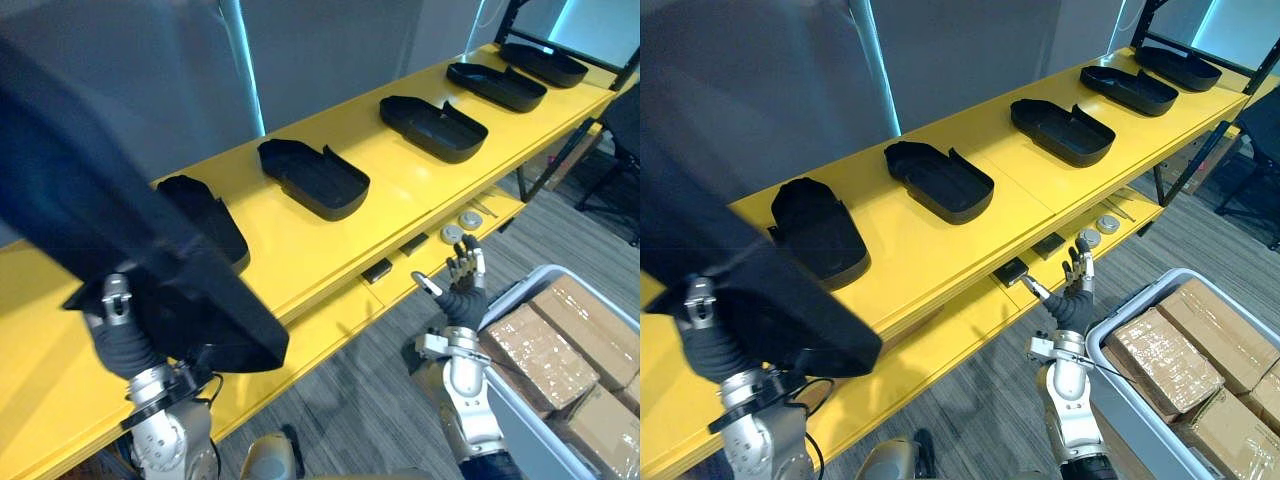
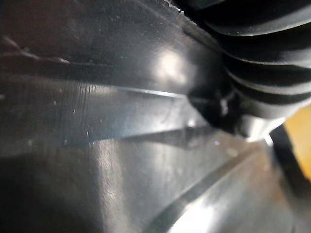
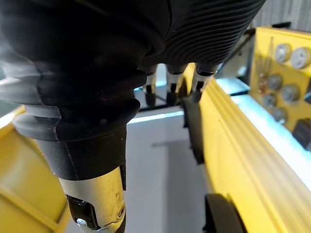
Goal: Walk over and take plastic housings, then place them on the shelf
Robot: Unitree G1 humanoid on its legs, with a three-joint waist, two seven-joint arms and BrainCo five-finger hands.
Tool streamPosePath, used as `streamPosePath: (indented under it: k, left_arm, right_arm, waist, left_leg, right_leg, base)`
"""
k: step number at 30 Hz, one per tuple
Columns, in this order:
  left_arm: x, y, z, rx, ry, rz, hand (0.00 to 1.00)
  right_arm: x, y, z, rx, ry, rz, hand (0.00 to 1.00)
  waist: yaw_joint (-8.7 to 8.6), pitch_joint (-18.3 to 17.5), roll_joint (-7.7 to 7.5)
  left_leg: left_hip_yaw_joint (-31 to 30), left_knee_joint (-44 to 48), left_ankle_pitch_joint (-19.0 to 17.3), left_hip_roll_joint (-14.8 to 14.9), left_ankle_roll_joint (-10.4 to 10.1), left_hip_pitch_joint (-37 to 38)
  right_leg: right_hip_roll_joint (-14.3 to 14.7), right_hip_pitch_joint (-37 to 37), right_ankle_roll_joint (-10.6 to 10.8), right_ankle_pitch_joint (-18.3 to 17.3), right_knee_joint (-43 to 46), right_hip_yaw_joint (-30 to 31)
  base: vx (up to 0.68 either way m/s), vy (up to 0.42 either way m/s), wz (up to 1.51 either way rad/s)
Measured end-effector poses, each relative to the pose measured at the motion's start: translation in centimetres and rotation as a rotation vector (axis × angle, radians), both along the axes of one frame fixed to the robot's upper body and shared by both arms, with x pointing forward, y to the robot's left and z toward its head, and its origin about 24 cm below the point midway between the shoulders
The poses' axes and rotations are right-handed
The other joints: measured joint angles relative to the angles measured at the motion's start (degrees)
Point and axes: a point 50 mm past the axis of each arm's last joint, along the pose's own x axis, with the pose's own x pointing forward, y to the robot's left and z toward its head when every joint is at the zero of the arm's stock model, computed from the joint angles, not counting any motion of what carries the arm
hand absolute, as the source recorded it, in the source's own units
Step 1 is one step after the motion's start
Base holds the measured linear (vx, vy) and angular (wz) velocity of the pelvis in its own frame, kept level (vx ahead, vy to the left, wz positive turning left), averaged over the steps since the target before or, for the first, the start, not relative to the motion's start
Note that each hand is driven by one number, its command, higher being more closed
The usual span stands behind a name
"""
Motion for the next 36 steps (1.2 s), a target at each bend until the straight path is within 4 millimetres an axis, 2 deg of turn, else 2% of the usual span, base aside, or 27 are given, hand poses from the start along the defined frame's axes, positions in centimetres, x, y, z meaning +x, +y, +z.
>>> streamPosePath:
  k: [1,2,3,4,5,6,7,8,9,10,11,12,13,14,16,19,21,22,24,25,26,27,28,29,30,33,36]
  left_arm:
    - [-0.6,0.1,1.2,0.04,-0.085,-0.003,1.0]
    - [-0.8,0.0,2.5,0.081,-0.169,-0.011,1.0]
    - [-1.0,0.0,3.0,0.096,-0.207,-0.011,1.0]
    - [-1.1,0.0,3.9,0.114,-0.264,-0.005,1.0]
    - [-1.0,0.0,4.6,0.133,-0.301,-0.004,1.0]
    - [-1.0,-0.1,4.9,0.148,-0.315,-0.004,1.0]
    - [-0.7,-0.3,5.4,0.169,-0.34,-0.012,1.0]
    - [-0.3,-0.4,6.0,0.176,-0.374,-0.015,1.0]
    - [0.1,-0.5,6.4,0.174,-0.395,-0.02,1.0]
    - [1.0,-0.6,6.7,0.156,-0.413,-0.025,1.0]
    - [1.6,-0.6,6.8,0.14,-0.409,-0.024,1.0]
    - [2.7,-0.7,6.7,0.113,-0.376,-0.032,1.0]
    - [3.5,-0.9,6.4,0.091,-0.329,-0.04,1.0]
    - [3.8,-1.0,6.0,0.075,-0.301,-0.044,1.0]
    - [4.1,-1.6,4.4,0.038,-0.19,-0.076,1.0]
    - [3.9,-1.9,3.4,0.021,-0.141,-0.108,1.0]
    - [3.5,-1.9,3.3,0.04,-0.138,-0.121,1.0]
    - [3.1,-1.9,3.3,0.043,-0.153,-0.138,1.0]
    - [2.7,-1.7,3.1,0.034,-0.155,-0.135,1.0]
    - [2.7,-1.7,3.1,0.028,-0.159,-0.126,1.0]
    - [2.6,-1.6,3.4,0.04,-0.168,-0.119,1.0]
    - [2.6,-1.8,3.5,0.051,-0.165,-0.095,1.0]
    - [2.6,-1.9,3.4,0.055,-0.152,-0.08,1.0]
    - [2.7,-2.1,3.3,0.089,-0.112,-0.042,1.0]
    - [2.8,-2.2,3.2,0.134,-0.072,0.001,1.0]
    - [2.9,-2.0,3.1,0.228,-0.009,0.106,1.0]
    - [2.7,-0.8,2.7,0.24,0.05,0.2,1.0]
  right_arm:
    - [0.0,-0.1,0.0,0.007,0.0,-0.021,0.0]
    - [-0.2,-0.5,0.1,0.024,-0.004,-0.054,0.0]
    - [-0.3,-0.7,0.2,0.03,-0.008,-0.065,0.0]
    - [-0.6,-0.8,0.3,0.027,-0.017,-0.078,0.0]
    - [-0.7,-1.0,0.3,-0.004,-0.015,-0.091,0.0]
    - [-0.8,-1.1,0.3,-0.022,-0.014,-0.097,0.0]
    - [-0.9,-1.3,0.3,-0.05,-0.016,-0.107,0.0]
    - [-1.0,-1.6,0.8,-0.067,-0.043,-0.112,0.0]
    - [-1.0,-1.8,1.4,-0.068,-0.07,-0.121,0.0]
    - [-1.2,-2.4,2.4,-0.077,-0.122,-0.14,0.0]
    - [-1.4,-2.7,2.9,-0.083,-0.146,-0.148,0.0]
    - [-1.6,-3.2,3.5,-0.091,-0.174,-0.167,0.0]
    - [-1.7,-3.5,3.9,-0.098,-0.192,-0.175,0.0]
    - [-1.7,-3.7,4.1,-0.109,-0.199,-0.18,0.0]
    - [-1.7,-4.6,4.5,-0.168,-0.205,-0.175,0.0]
    - [-1.8,-5.6,4.9,-0.227,-0.206,-0.204,0.0]
    - [-2.0,-6.2,5.3,-0.251,-0.218,-0.228,0.0]
    - [-2.1,-6.8,5.8,-0.27,-0.233,-0.255,0.0]
    - [-1.7,-7.3,6.8,-0.316,-0.265,-0.276,0.0]
    - [-1.3,-7.3,7.6,-0.338,-0.296,-0.271,0.0]
    - [-1.2,-7.1,8.2,-0.335,-0.325,-0.271,0.0]
    - [-1.5,-7.2,9.0,-0.337,-0.37,-0.283,0.0]
    - [-1.7,-7.3,9.3,-0.336,-0.385,-0.293,0.0]
    - [-2.1,-7.3,9.3,-0.333,-0.389,-0.305,0.0]
    - [-2.6,-7.5,9.0,-0.33,-0.378,-0.317,0.0]
    - [-3.7,-7.3,8.8,-0.317,-0.389,-0.314,0.0]
    - [-4.5,-6.6,9.5,-0.313,-0.453,-0.292,0.0]
  waist:
    - [0.04,0.11,-0.65]
    - [0.17,0.15,-1.49]
    - [0.18,0.26,-1.7]
    - [-0.15,0.42,-2.12]
    - [-0.85,0.43,-2.29]
    - [-1.33,0.34,-2.36]
    - [-2.31,-0.47,-1.94]
    - [-3.22,-1.81,-2.44]
    - [-3.48,-1.94,-2.55]
    - [-4.08,-1.93,-2.46]
    - [-4.78,-2.03,-2.3]
    - [-5.77,-2.07,-2.36]
    - [-6.56,-2.81,-3.79]
    - [-6.8,-2.67,-3.21]
    - [-6.28,-2.37,-0.08]
    - [-6.43,-2.54,1.29]
    - [-6.51,-2.6,1.4]
    - [-6.32,-2.68,1.2]
    - [-5.92,-2.57,1.18]
    - [-5.71,-2.34,1.74]
    - [-5.63,-2.98,0.51]
    - [-6.44,-2.95,0.18]
    - [-6.86,-2.89,0.53]
    - [-7.49,-2.97,1.55]
    - [-7.95,-3.2,2.23]
    - [-7.96,-3.37,2.5]
    - [-8.06,-3.45,2.63]
  left_leg:
    - [-0.44,0.71,-0.91,-0.99,0.31,0.01]
    - [-0.79,0.44,-1.43,-2.41,0.61,0.35]
    - [-1.06,-0.12,-1.5,-2.83,0.73,1.1]
    - [-1.75,-1.4,-1.49,-4.17,1.1,2.53]
    - [-2.61,-3.96,-0.93,-4.94,1.89,4.92]
    - [-3.13,-5.43,-0.48,-4.99,2.3,6.1]
    - [-4.51,-7.82,0.53,-4.58,2.59,7.13]
    - [-6.16,-9.65,1.45,-4.3,2.19,6.91]
    - [-6.93,-10.29,1.77,-4.04,1.74,6.85]
    - [-8.63,-10.97,2.37,-3.33,0.76,6.48]
    - [-9.68,-10.74,2.58,-2.88,0.23,5.82]
    - [-12.14,-10.33,2.67,-2.48,-0.71,5.18]
    - [-13.98,-8.76,1.95,-2.85,-2.21,3.94]
    - [-15.38,-7.8,1.31,-2.6,-3.18,3.39]
    - [-17.35,-7.33,1.54,0.02,-4.54,2.96]
    - [-18.68,-8.68,3.58,1.13,-6.67,5.53]
    - [-15.84,-8.61,4.29,1.91,-6.44,6.26]
    - [-12.58,-8.34,5.0,2.31,-5.55,6.18]
    - [-10.08,-6.75,6.38,2.34,-3.42,4.97]
    - [-9.94,-6.92,6.94,2.93,-2.74,4.92]
    - [-10.09,-8.95,7.43,1.97,-3.37,5.45]
    - [-9.84,-12.57,6.86,1.92,-4.17,6.96]
    - [-8.95,-12.66,6.19,2.46,-3.84,6.91]
    - [-7.58,-13.79,6.28,2.77,-4.07,7.36]
    - [-6.5,-16.29,6.99,2.89,-5.19,8.48]
    - [-5.53,-18.42,8.41,2.35,-6.2,9.19]
    - [-5.56,-19.95,9.42,1.27,-5.24,8.97]
  right_leg:
    - [-1.24,0.05,-0.25,-1.44,1.67,-0.08]
    - [-2.8,0.21,-2.03,-3.02,3.69,0.07]
    - [-3.46,0.0,-3.37,-3.14,5.93,0.75]
    - [-5.35,-2.89,-6.08,-1.26,12.85,5.92]
    - [-6.15,-6.56,-8.14,2.68,20.34,12.12]
    - [-5.98,-7.87,-8.41,2.82,22.42,14.56]
    - [-3.76,-9.37,-7.2,-0.25,21.83,17.59]
    - [-0.85,-11.05,-7.4,-2.53,17.69,19.59]
    - [0.8,-11.67,-7.67,-2.98,15.1,20.97]
    - [4.08,-12.86,-7.5,-2.88,9.41,24.66]
    - [5.65,-13.26,-7.03,-2.57,6.63,26.7]
    - [8.09,-13.32,-5.7,-1.05,0.78,30.36]
    - [9.2,-13.29,-4.27,5.2,-3.55,31.97]
    - [9.24,-12.55,-2.17,4.36,-3.15,31.41]
    - [11.84,-10.86,-3.49,3.72,-3.7,28.56]
    - [12.97,-5.44,-5.45,2.56,-3.84,24.22]
    - [13.1,-3.09,-6.78,1.64,-3.58,22.41]
    - [12.74,-3.11,-7.43,0.4,-1.96,21.38]
    - [11.96,-5.9,-8.44,-1.23,4.89,20.66]
    - [12.57,-9.21,-10.26,-4.38,8.29,22.44]
    - [12.4,-9.51,-9.93,-3.05,4.18,24.07]
    - [11.55,-9.43,-7.89,-4.86,3.78,23.14]
    - [11.87,-9.48,-8.03,-4.77,3.69,22.32]
    - [12.02,-9.22,-8.09,-4.72,3.71,21.52]
    - [12.02,-9.19,-7.96,-4.65,3.67,21.17]
    - [11.78,-9.07,-7.26,-3.48,2.19,21.25]
    - [11.4,-8.19,-6.06,-0.99,-1.03,21.1]
  base:
    - [0.03,0.118,0.3]
    - [0.07,0.095,0.31]
    - [0.12,0.069,0.32]
    - [0.13,0.086,0.34]
    - [0.11,0.091,0.34]
    - [0.12,0.047,0.44]
    - [0.16,-0.032,0.59]
    - [0.18,-0.069,0.67]
    - [0.18,-0.128,0.69]
    - [0.14,-0.135,0.61]
    - [0.16,-0.193,0.89]
    - [0.16,-0.218,1.05]
    - [0.19,-0.284,1.04]
    - [0.21,-0.265,0.81]
    - [0.18,-0.203,0.51]
    - [0.15,-0.183,0.74]
    - [0.1,-0.106,0.75]
    - [0.07,-0.067,0.63]
    - [0.01,-0.057,0.44]
    - [-0.07,-0.093,0.15]
    - [-0.07,-0.171,0.3]
    - [-0.04,-0.175,0.38]
    - [0.01,-0.169,0.49]
    - [-0.01,-0.078,0.36]
    - [-0.01,-0.038,0.25]
    - [-0.03,0.051,-0.02]
    - [-0.02,0.099,0.04]
